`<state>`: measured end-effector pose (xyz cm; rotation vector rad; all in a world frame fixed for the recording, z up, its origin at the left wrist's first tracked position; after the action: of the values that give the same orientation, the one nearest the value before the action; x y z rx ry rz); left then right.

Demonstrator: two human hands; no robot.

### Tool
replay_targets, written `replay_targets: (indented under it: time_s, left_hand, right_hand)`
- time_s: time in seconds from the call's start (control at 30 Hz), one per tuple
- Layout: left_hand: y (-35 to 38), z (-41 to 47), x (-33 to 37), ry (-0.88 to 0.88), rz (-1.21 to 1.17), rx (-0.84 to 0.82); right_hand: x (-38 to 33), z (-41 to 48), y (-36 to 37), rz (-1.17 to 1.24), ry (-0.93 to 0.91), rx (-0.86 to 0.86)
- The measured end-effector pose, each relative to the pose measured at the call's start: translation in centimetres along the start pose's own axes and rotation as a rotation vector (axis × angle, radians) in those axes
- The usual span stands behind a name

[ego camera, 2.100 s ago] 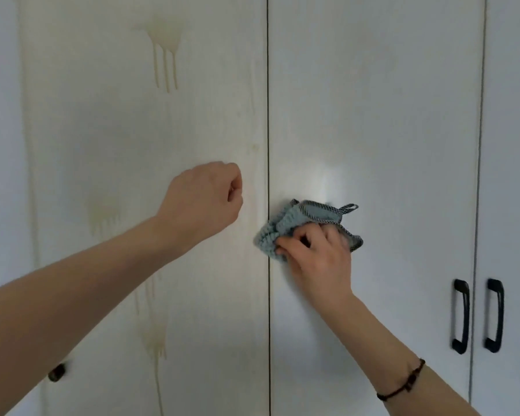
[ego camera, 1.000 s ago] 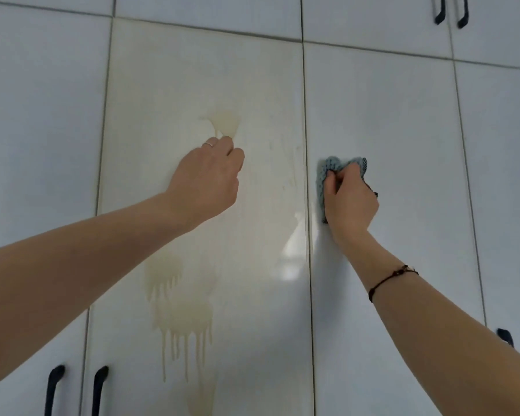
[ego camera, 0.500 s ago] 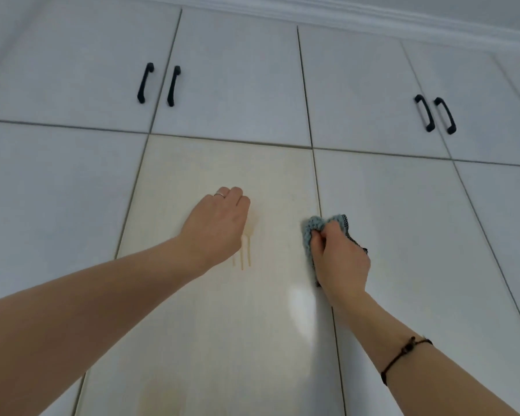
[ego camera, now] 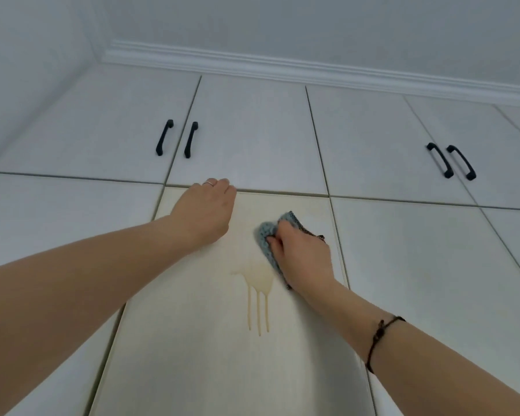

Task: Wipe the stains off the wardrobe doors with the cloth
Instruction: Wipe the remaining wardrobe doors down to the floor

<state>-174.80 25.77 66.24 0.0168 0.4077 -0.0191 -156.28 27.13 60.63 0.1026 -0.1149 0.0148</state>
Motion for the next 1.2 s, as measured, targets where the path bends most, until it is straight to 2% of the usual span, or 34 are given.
replay_targets:
  time_s: [0.07,0.17,0.27,0.37,0.5,0.57,0.6,0.73,0.8,0.9,0.97,1.1,1.2]
  left_hand:
    - [0.7,0.1,-1.1,0.033,0.037,-0.087]
    - [1.2,-0.3,-3.3,0.07,0.078,-0.183]
    - [1.1,-0.7,-5.7,0.005,0.054,-0.229]
    - [1.8,-1.2,-7.6,-0.056,0.011,-0.259]
    - [3.0,-1.8,-8.2,-0.099,-0.049,-0.249]
    - [3.1,-1.9,-8.0,-0.109,-0.049,-0.247]
    - [3.1,-2.0,-8.1,-0.103,-0.032,-0.238]
    - [3.2,-1.6,-8.4,-0.076,-0.044,-0.215]
    - [3.4,-1.5,-8.3,-0.082,-0.051,-0.206]
    - [3.6,-1.7,-7.8,-0.09,-0.068,-0.203]
    - [3.0,-1.5,-7.3,-0.116,-0.066,-0.201]
    - [1.5,-0.4,-6.3,-0.219,-0.025,-0.192]
    - [1.1,0.3,-5.0,-0.265,0.016,-0.212]
  right_hand:
    - [3.5,1.4,0.0,-0.039,0.082,0.005]
    - [8.5,5.0,-0.3,-0.079,0.387,0.08]
    - [7.7,7.5,0.6,-0.091,0.549,0.105]
    - [3.0,9.0,1.0,-0.03,0.489,0.125]
    - [-4.8,7.8,1.4,0.063,0.132,0.032]
    - [-3.7,7.5,1.7,0.025,0.078,0.036]
    - [-1.7,7.7,1.6,0.004,0.121,0.05]
    - [9.3,7.0,0.1,-0.071,0.488,0.154]
    - [10.8,6.9,0.2,-0.087,0.591,0.173]
    - [8.6,8.1,0.9,-0.073,0.671,0.179]
    - [5.2,9.1,1.0,-0.07,0.602,0.177]
    - [-1.7,10.2,1.8,-0.031,0.286,0.104]
    - [0.9,9.9,1.6,-0.074,0.179,0.052]
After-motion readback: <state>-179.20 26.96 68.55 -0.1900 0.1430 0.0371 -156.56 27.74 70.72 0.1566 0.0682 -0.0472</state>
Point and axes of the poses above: each hand's wrist, its own z-axis towards the middle knuckle, its own y-axis out of the palm, x = y × z, the point moved 5 cm from there along z, towards the middle knuckle, and after that the axes turned 10 degrees about -z, right-handed, at the moved point
